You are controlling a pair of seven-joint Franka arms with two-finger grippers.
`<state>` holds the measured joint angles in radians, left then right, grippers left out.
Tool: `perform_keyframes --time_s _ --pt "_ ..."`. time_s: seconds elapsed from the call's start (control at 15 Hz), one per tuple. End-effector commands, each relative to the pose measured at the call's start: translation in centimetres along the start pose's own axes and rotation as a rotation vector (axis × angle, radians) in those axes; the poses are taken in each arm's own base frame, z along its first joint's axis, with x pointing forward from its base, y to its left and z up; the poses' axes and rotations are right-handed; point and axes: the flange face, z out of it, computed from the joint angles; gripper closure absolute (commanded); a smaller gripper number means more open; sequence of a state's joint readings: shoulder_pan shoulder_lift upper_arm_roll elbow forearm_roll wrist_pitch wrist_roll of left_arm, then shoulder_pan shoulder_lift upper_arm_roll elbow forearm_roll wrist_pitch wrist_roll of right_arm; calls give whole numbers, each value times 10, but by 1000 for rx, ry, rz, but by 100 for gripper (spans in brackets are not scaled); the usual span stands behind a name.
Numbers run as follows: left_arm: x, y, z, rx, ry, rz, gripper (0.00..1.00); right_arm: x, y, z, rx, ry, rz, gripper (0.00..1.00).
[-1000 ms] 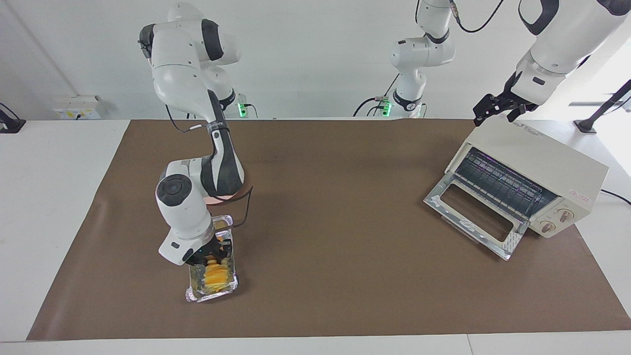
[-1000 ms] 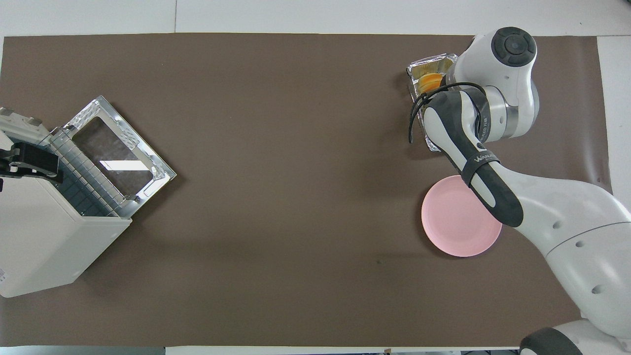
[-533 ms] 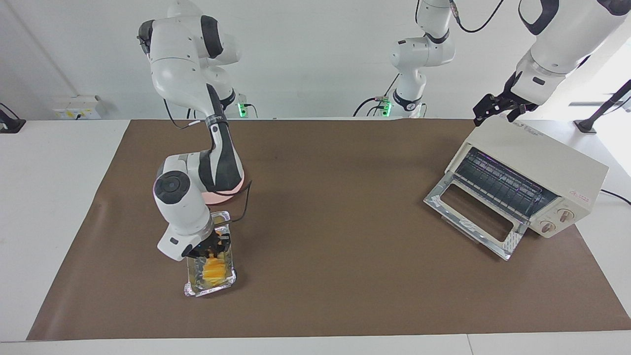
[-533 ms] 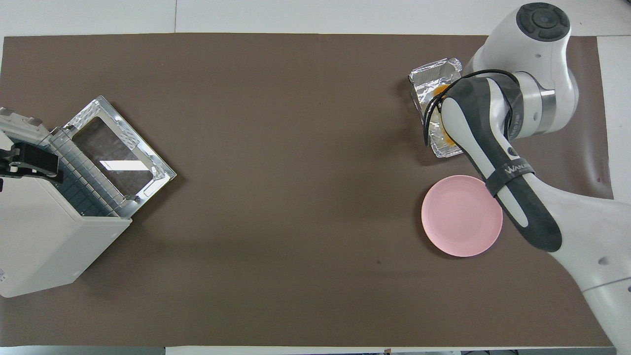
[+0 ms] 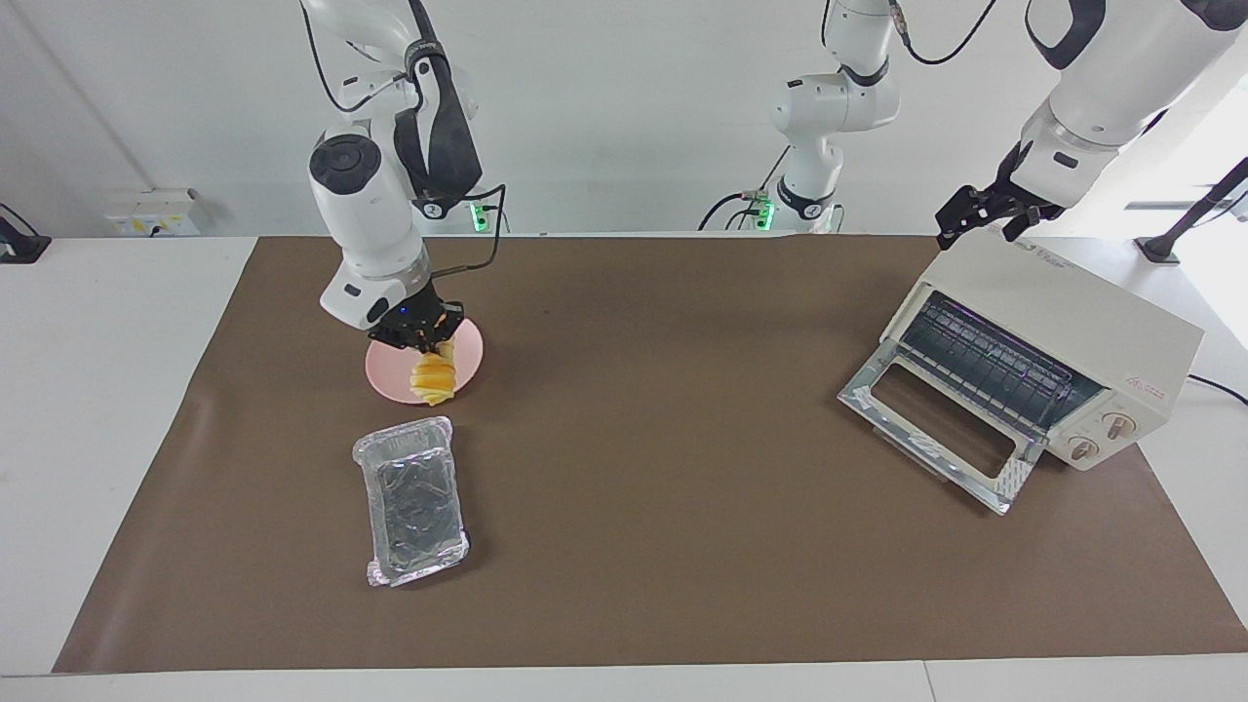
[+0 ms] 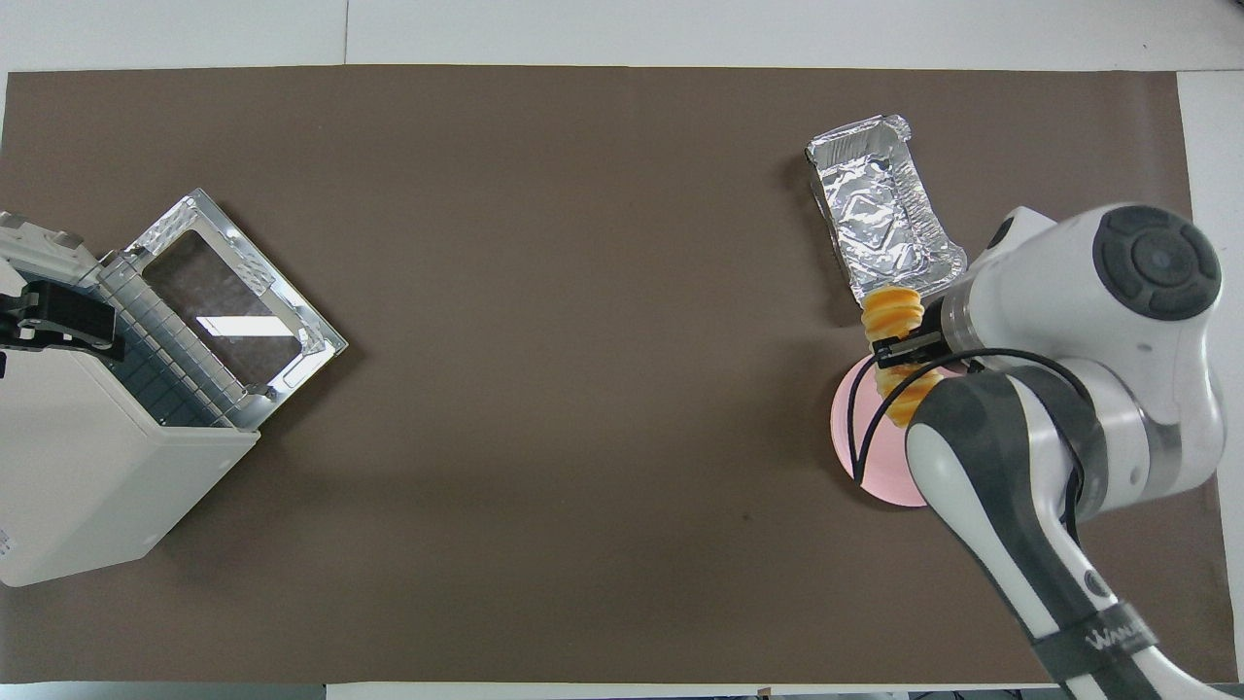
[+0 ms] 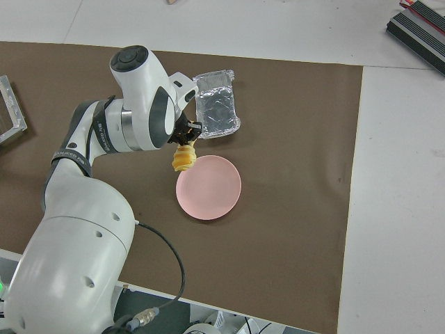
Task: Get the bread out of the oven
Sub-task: 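Lift the bread rolls and lower them onto the pink plate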
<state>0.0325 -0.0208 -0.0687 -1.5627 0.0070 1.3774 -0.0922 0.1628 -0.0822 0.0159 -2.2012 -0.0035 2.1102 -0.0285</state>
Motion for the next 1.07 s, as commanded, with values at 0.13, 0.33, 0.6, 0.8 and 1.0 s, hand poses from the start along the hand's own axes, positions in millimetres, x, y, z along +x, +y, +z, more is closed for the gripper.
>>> perform_keyframes --time_s 0.13,0.33,0.6,0.8,1.0 --pt "-8 -1 0 -16 -3 -10 0 -95 0 70 6 78 13 100" --pt "-8 -1 -1 -16 -1 -10 0 -104 0 105 1 133 -8 100" --pt "-8 -1 -1 -16 -1 -10 0 -96 5 107 1 130 -14 100" --pt "-8 -1 0 -15 -4 -10 0 -77 7 90 2 109 -13 1" --pt "-8 -1 0 -16 -3 -10 0 -40 10 35 12 21 -10 0"
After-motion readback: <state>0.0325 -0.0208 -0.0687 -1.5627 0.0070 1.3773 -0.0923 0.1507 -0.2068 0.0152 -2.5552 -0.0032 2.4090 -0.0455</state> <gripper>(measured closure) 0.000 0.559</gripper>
